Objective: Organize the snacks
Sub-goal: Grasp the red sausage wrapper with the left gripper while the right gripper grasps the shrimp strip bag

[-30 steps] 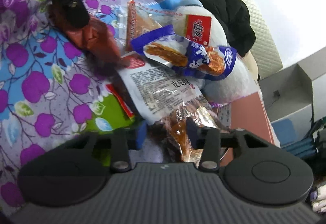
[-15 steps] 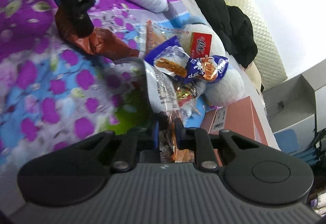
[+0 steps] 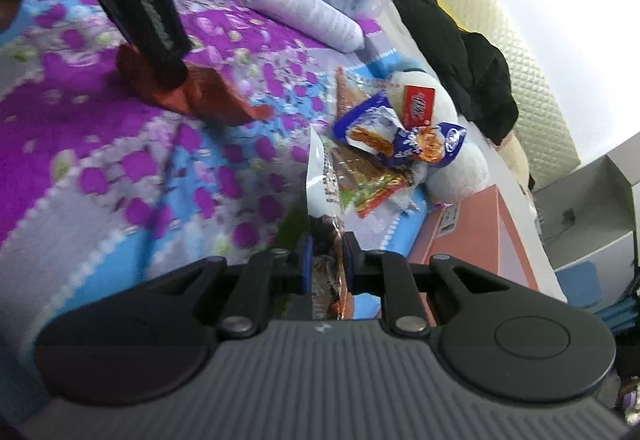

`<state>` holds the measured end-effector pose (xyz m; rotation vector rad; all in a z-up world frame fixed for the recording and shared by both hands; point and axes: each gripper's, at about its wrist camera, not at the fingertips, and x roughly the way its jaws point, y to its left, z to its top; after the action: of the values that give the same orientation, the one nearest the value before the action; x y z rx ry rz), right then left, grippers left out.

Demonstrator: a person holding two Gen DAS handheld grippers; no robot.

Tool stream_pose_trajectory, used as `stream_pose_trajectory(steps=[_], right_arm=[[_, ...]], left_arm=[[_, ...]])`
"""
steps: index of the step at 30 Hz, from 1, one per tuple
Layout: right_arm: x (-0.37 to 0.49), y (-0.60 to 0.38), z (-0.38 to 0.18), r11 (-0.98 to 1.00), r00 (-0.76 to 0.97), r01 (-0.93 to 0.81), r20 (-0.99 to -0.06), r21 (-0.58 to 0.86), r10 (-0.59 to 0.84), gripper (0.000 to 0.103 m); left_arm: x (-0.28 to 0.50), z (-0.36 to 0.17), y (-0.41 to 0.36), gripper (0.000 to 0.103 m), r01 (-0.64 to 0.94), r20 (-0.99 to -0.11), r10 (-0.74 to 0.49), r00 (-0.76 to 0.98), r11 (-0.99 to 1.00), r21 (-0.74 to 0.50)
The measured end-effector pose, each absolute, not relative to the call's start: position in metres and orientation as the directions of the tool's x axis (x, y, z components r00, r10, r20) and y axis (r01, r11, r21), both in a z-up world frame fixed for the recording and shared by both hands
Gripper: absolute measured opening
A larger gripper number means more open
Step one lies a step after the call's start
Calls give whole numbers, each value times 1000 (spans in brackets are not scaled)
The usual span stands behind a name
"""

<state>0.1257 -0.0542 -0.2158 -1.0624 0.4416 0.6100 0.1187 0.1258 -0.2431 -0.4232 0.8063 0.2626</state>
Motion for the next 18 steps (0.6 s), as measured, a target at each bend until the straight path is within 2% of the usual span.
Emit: stream_pose_trajectory(steps=[6,8,10,16,18], right_arm=[[105,-71,-206,392,713,-696,-646,-602,273,19],[94,-76,-202,388,720,-690,-634,-611,281,19],[88,-80,-201,393,706,-703,-647,-593,288,19],[81,-90,-199,439,662,-735,-688,-517,296,21],[84,-94,-195,458,638,-750,-704,-477,312,21]], left_arm=[[95,-236,115,39,-411,-755,62,653,866,-284],[88,-235,109,34,-401,-758,40,651,866,-299],[81,-235,103,34,-403,-766,30,642,864,-303],[64,-236,100,34,-387,-762,-13,647,856,-343],[63,-235,101,39,-366,-760,-40,648,860,-357]])
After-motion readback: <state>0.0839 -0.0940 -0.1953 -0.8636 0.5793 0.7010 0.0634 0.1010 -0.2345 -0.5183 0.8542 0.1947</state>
